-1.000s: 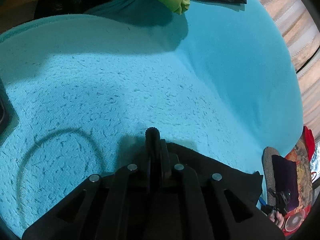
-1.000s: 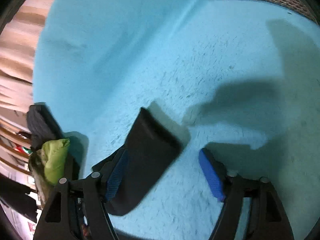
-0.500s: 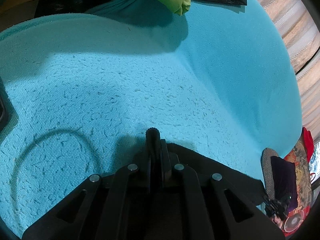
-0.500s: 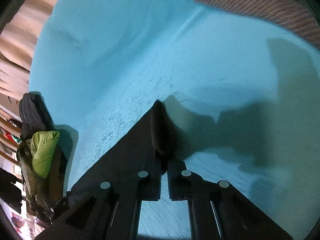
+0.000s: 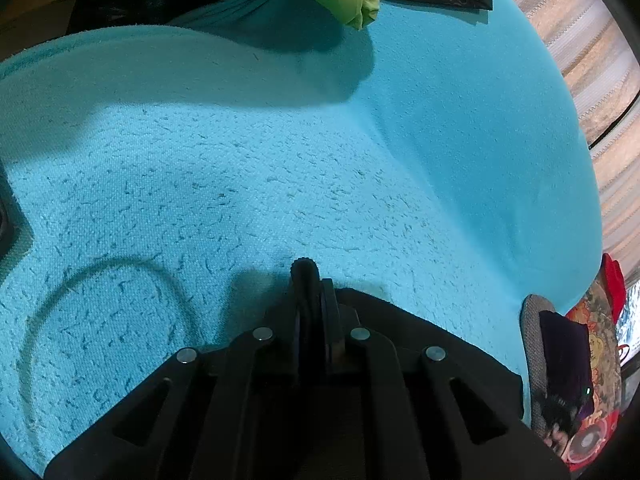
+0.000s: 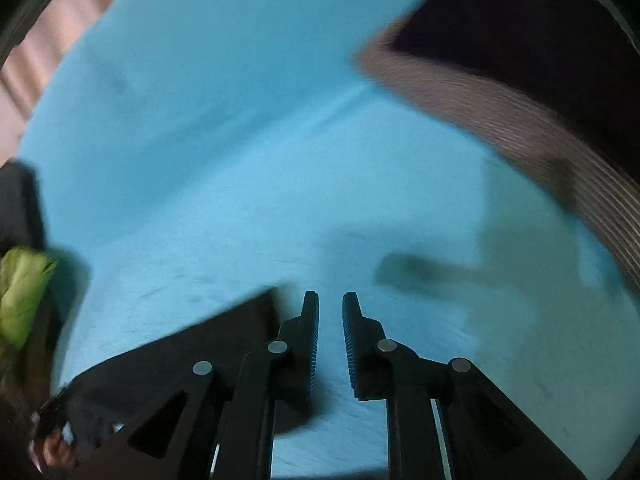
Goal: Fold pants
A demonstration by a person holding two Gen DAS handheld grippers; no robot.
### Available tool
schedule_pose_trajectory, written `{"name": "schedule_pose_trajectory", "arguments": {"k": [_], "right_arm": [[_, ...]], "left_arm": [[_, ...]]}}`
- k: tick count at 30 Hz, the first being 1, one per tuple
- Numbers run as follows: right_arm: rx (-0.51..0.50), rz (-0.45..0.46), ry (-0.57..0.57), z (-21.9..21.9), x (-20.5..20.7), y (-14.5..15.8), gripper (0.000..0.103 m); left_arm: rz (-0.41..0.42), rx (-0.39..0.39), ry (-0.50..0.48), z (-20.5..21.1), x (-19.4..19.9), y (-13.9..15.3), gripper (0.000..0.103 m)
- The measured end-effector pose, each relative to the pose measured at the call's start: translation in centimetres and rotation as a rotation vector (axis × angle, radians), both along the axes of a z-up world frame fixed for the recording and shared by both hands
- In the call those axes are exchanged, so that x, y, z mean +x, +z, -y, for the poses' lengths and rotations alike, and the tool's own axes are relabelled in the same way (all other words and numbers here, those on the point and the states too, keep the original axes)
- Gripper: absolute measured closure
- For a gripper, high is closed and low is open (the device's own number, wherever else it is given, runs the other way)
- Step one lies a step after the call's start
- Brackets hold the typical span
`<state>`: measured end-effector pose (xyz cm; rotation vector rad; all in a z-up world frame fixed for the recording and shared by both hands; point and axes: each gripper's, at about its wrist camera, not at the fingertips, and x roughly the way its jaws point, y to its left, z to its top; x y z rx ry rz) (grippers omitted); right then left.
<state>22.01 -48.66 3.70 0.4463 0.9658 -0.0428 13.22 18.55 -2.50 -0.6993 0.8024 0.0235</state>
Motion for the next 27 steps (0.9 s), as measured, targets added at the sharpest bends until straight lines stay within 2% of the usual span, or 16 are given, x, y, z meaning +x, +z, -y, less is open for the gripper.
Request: {"name": "schedule_pose_trajectory", "arguments": {"k": [2,3,6,8,12,13,15,18,21,27], "right_arm": [[0.020,-0.062,0.096,-1.3,2.7,-0.6,0.079],[0.039,-0.113,0.122,-1.8,4.2,-1.5,0.079],[0.123,-0.178,0.127,-1.5,5.7,-3.4,0.078],[0.118,-0.189,0.122,-1.7,6.2,-4.2,0.078],[0.087,-0.165,0.134,-2.7,7.0,-4.9,0.079],[0.078,-0.163,0.142,-2.8,7.1,-4.8,0.081],[0.063,-0.163,0.172,-2.9,7.2,-4.9,0.098],[0.053,-0.137,0.187,-2.8,6.8,-4.3,0.098],[0.027,-0.108,0.205,-2.9,6.0,-3.2,0.099],[-0.042,0.014,0.217,-2.4,4.3,1.0,0.100]], "left_arm": [[0.002,-0.006,0.001,-0.1,-0.1,0.0,0.096],[0.004,-0.009,0.002,-0.1,-0.2,0.0,0.096],[0.006,-0.016,0.002,-0.2,-0.2,-0.1,0.096],[0.007,-0.024,0.002,-0.3,-0.2,-0.2,0.096],[0.008,-0.035,0.002,-0.4,-0.3,-0.2,0.095],[0.008,-0.037,0.000,-0.4,-0.3,-0.2,0.095],[0.006,-0.048,-0.011,-0.5,-0.1,-0.1,0.094],[-0.017,-0.057,-0.026,-0.8,0.3,0.2,0.094],[-0.036,-0.004,-0.052,-0.9,0.9,1.8,0.099],[0.119,0.086,-0.143,0.6,-0.2,8.2,0.100]]}}
